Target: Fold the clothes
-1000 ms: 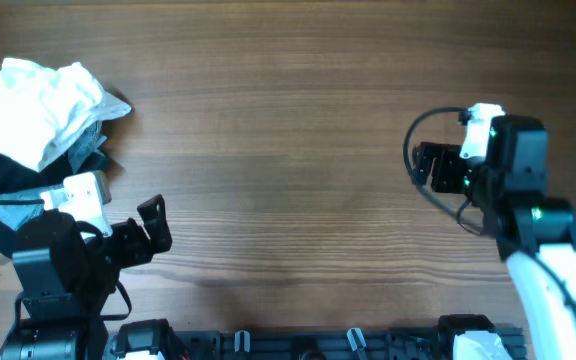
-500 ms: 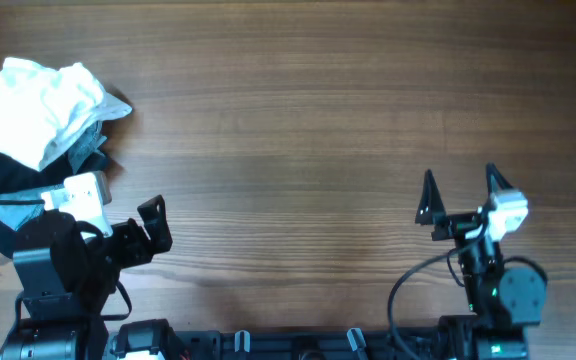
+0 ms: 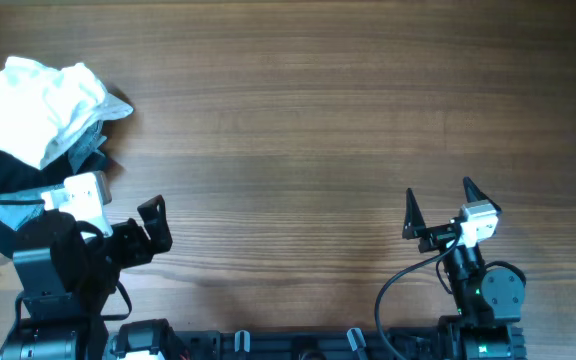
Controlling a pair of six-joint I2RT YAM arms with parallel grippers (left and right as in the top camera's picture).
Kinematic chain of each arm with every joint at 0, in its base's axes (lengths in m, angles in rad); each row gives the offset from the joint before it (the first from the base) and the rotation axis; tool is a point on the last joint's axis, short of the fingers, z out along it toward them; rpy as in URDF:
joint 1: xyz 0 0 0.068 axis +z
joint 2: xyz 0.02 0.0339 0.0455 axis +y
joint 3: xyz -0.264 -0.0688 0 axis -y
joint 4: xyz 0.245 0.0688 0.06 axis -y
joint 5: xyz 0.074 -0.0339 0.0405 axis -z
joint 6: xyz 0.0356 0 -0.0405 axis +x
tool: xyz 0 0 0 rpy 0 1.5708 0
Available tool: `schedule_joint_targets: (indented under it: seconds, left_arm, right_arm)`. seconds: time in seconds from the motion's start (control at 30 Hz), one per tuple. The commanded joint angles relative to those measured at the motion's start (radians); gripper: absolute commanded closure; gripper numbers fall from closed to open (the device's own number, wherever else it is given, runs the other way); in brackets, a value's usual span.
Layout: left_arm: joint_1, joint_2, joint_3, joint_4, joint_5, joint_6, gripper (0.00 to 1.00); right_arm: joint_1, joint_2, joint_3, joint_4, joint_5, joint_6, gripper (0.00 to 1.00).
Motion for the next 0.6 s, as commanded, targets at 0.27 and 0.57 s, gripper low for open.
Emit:
schedule_joint_targets:
  seconds: [0.27,0.57]
  left_arm:
    - [-0.004,-0.002,-0.006,0.002,-0.013,0.013,0.00]
    - [-0.004,-0.002,-0.006,0.002,-0.013,0.013,0.00]
  right_arm:
    - [0.002,-0.005,0.000,0.002,0.022,0.012,0.00]
    - [0.002,-0.003,0.000,0.002,0.022,0.011,0.00]
